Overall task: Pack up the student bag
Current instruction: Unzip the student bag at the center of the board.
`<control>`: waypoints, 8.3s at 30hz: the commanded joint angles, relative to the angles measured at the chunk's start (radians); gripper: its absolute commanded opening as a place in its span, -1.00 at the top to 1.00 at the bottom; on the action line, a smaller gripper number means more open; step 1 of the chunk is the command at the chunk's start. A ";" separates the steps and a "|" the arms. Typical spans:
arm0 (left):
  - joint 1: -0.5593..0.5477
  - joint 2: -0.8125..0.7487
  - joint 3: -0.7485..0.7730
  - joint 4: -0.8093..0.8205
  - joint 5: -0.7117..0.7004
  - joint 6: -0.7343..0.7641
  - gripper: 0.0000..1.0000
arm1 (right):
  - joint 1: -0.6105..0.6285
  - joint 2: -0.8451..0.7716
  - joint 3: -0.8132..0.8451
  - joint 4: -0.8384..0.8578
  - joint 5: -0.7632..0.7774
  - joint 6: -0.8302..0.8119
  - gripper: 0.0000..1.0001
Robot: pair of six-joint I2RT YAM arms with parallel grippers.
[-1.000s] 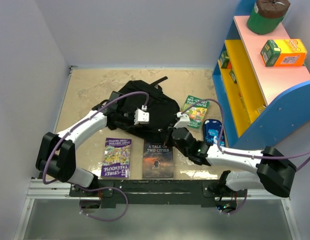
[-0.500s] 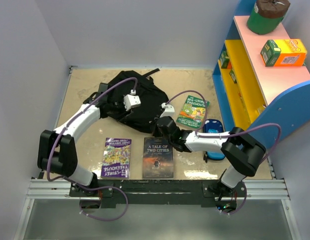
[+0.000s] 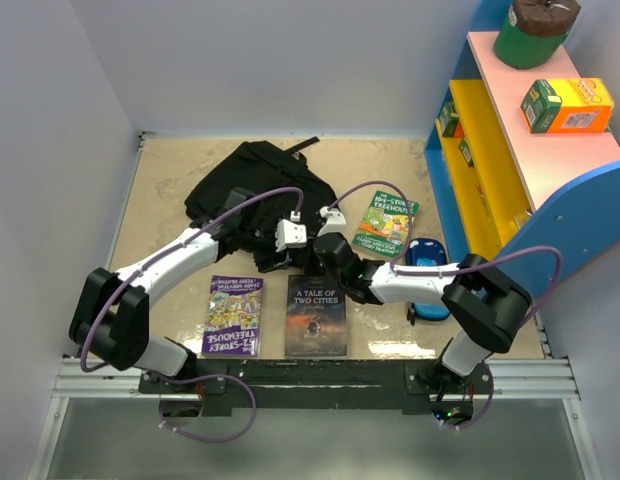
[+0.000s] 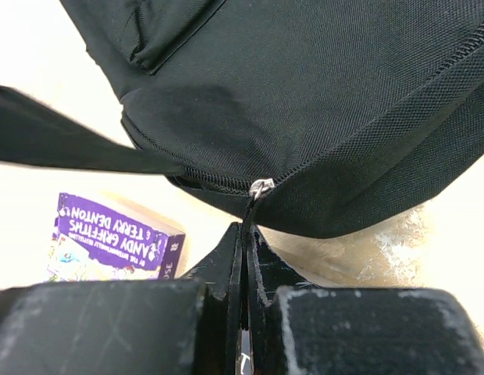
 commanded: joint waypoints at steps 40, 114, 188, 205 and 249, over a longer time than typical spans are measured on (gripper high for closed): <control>-0.053 0.049 -0.143 0.228 -0.124 0.138 0.81 | -0.143 -0.087 -0.039 -0.065 -0.126 -0.085 1.00; -0.168 0.335 0.088 0.618 -0.251 -0.357 0.04 | -0.433 0.249 0.435 -0.217 -0.167 -0.317 1.00; 0.219 0.288 0.142 -0.050 -0.083 0.513 -0.14 | -0.119 0.071 0.191 0.045 -0.104 -0.147 0.45; 0.251 0.227 0.321 -0.226 0.010 0.411 1.00 | -0.040 0.146 0.022 0.036 -0.086 -0.056 0.85; 0.462 0.034 0.140 0.525 0.247 -0.606 1.00 | -0.167 0.031 0.024 0.142 -0.050 -0.041 0.04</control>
